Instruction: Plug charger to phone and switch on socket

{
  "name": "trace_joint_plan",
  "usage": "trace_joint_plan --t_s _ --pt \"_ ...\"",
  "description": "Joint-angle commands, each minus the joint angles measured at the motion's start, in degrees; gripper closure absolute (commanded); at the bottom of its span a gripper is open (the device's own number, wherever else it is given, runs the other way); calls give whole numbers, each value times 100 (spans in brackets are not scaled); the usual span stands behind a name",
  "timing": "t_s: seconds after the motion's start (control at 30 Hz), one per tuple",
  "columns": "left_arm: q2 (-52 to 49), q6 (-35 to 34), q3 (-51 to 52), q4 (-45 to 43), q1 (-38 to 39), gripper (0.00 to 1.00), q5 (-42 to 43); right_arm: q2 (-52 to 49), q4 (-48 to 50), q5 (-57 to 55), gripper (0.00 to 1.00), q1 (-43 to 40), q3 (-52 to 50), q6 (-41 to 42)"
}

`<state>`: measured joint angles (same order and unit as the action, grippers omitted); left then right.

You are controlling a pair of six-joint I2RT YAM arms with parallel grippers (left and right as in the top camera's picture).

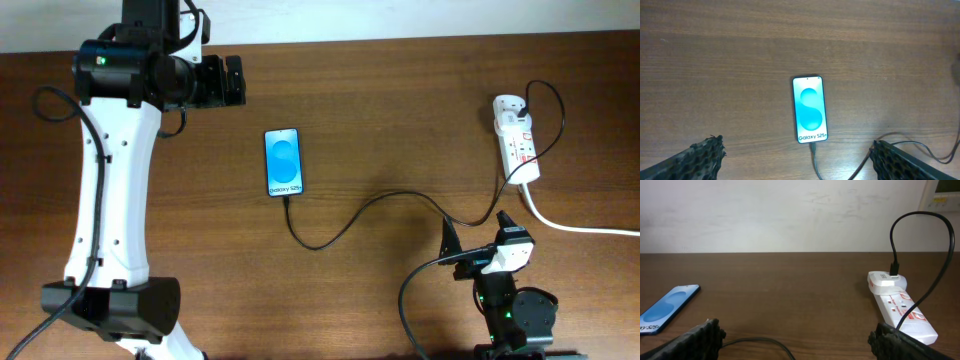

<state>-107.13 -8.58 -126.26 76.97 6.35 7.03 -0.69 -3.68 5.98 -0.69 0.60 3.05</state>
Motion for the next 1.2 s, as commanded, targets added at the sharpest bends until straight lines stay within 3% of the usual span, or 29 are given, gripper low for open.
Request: trace_joint_plan --t_s 0.0,0.27,0.43,0.67,0.87,1.17 --pt "125 52 -55 -9 -2 1 0 48 -42 -66 2 31 -28 28" --pt "691 52 398 22 -2 1 -396 48 -42 -68 2 31 -28 28" --pt "2212 55 2887 -1200 -4 1 -986 48 -42 -68 2 31 -28 28" --pt "4295 52 5442 -1886 -2 1 -1464 48 -42 -68 2 31 -28 28" --pt "6220 55 8209 -3296 -4 1 -1755 48 -42 -68 2 31 -28 28" --pt "8738 55 10887 -5246 -26 1 -1803 48 -42 -68 2 31 -28 28"
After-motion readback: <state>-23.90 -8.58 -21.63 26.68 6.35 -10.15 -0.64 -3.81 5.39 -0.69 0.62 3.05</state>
